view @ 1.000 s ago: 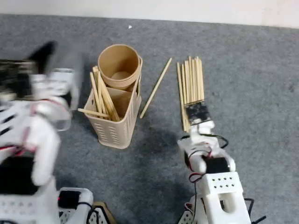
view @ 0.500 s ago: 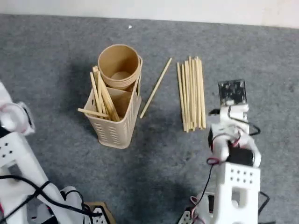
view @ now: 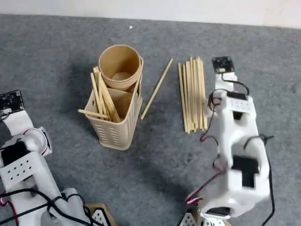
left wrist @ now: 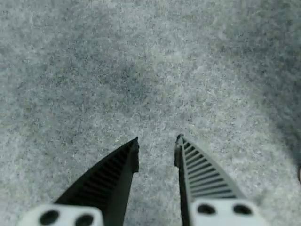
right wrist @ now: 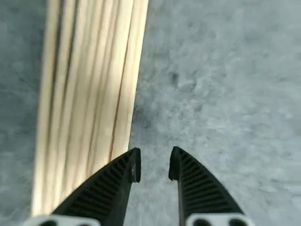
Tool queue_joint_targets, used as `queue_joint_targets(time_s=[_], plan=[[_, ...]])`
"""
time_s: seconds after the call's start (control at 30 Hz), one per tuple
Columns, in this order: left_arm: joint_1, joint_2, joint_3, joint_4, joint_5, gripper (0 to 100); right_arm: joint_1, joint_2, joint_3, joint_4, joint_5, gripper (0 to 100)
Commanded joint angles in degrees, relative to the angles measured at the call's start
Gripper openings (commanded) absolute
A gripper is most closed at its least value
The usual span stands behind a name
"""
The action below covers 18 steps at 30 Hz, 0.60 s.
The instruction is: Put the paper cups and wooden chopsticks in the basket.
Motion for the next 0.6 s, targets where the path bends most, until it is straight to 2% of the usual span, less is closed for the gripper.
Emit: queue_joint_targets(time_s=[0.0, 0.2, 0.4, 0.57], plan=[[0.31, -1.19, -0.13, -0.88, -0.18, 16, -0.04, 4.35, -5.76, -0.4, 0.7, 12.0], [0.4, -1.19, -0.13, -0.97, 0.0, 16, -0.92, 3.82, -6.81, -0.22, 0.35, 12.0], [0.4, -1.19, -0.13, -0.97, 0.0, 16, -3.47, -3.12, -6.81, 5.05, 0.26, 12.0], [0.31, -1.27, 0.04, -0.79, 0.0, 16, -4.62, 0.4, -6.9, 4.88, 0.26, 12.0]])
